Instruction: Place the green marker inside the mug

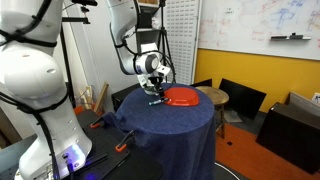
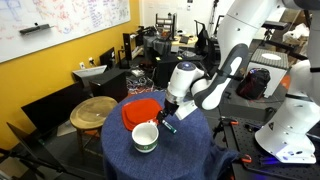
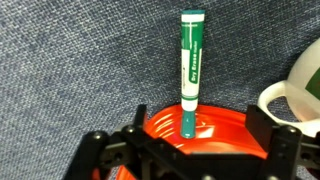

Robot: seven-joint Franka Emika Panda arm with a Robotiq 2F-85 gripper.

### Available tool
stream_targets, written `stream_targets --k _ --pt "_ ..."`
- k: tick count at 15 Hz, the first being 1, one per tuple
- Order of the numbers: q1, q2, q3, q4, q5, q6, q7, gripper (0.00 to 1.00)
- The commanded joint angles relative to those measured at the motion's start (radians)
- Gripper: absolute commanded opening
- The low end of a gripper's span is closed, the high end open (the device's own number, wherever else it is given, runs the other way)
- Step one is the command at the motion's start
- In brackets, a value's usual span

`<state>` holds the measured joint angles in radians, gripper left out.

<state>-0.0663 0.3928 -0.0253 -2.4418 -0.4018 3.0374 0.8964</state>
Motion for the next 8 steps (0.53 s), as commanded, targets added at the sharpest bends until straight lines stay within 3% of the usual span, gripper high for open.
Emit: stream_targets --k 1,4,7,8 --pt "0.017 0.036 -0.01 0.024 -0.007 0.033 0.011 1.0" --pt "0.019 0.052 -0.009 0.032 -0.005 0.034 0.009 0.98" --pt "0.018 0.068 -0.006 0.041 -0.002 0.03 0.007 0.85" --pt "0.084 0.071 -0.051 0.034 0.137 0.04 -0.103 0.88"
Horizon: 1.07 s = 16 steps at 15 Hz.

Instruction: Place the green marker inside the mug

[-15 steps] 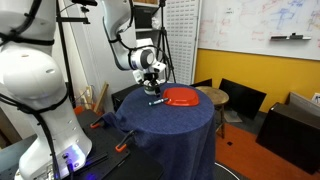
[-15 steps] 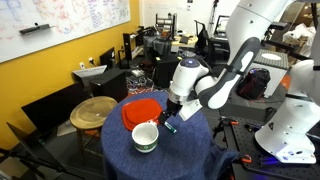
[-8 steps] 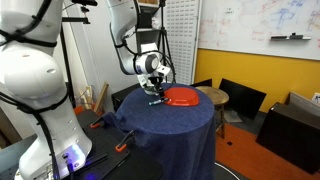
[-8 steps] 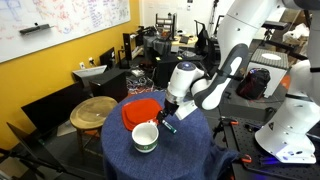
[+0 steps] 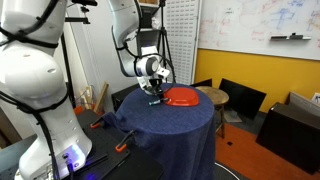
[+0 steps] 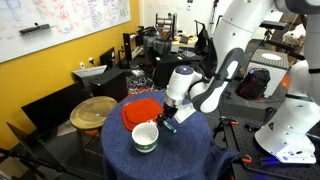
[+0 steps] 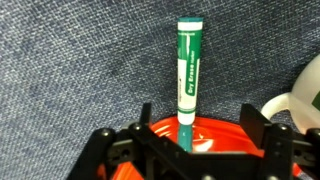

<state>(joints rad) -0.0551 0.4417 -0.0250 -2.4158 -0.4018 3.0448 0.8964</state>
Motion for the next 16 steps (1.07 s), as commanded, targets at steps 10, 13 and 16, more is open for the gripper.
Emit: stream_targets --k 10,13,16 --pt "0.151 0.065 -0.077 0.028 0.479 0.017 -0.35 0.48" --pt "0.183 0.062 -0.103 0.025 0.516 0.014 -0.365 0.25" --pt "0.23 0.056 -0.149 0.015 0.525 0.015 -0.353 0.01"
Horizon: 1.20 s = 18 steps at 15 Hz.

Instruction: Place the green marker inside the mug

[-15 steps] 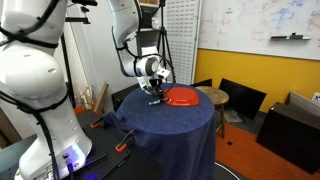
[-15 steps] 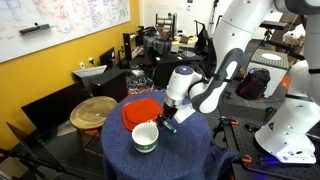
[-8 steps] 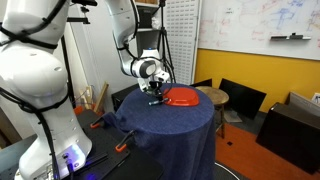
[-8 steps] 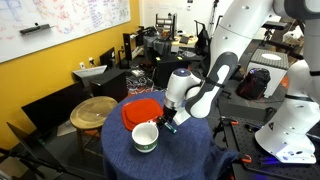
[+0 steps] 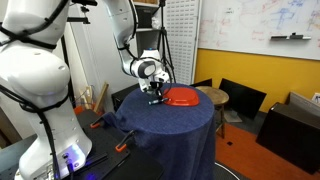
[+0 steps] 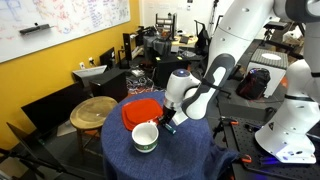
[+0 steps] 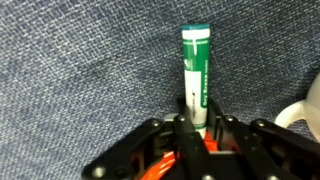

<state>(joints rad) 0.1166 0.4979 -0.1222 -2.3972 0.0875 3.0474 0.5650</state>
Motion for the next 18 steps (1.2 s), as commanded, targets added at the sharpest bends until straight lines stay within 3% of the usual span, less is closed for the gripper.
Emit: stream_targets --k 1,2,5,12,18 --pt "0.078 -0.007 -0.071 -0.012 0.037 0.012 -0.015 0.01" --pt "0.103 -0.016 -0.094 -0.022 0.036 0.012 -0.007 0.05" --pt "0.199 -0.043 -0.183 -0.059 0.026 0.022 0.022 0.05" --pt "0.509 -0.096 -0.468 -0.146 -0.011 0.048 0.109 0.05" --pt "0.888 -0.076 -0.801 -0.187 -0.029 0.052 0.194 0.05"
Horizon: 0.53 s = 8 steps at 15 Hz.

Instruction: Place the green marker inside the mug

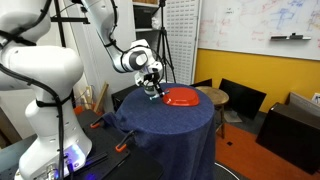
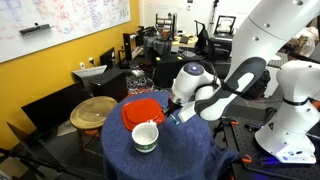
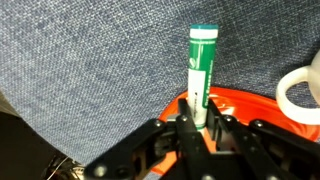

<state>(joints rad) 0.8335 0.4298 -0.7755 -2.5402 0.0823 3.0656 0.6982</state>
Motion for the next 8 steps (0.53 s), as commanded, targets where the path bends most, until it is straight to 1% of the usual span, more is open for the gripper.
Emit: stream_targets --k 1,3,5,6,8 --pt "0.245 0.002 -0.209 -0.05 -0.022 0.031 0.073 0.05" --pt "0.378 0.023 -0.317 -0.059 -0.013 0.024 0.089 0.05" --pt "0.496 0.047 -0.411 -0.065 -0.005 0.017 0.099 0.05" --pt "0.549 0.056 -0.452 -0.067 -0.001 0.008 0.098 0.05" --pt "0.634 0.079 -0.517 -0.07 0.007 0.005 0.093 0.05"
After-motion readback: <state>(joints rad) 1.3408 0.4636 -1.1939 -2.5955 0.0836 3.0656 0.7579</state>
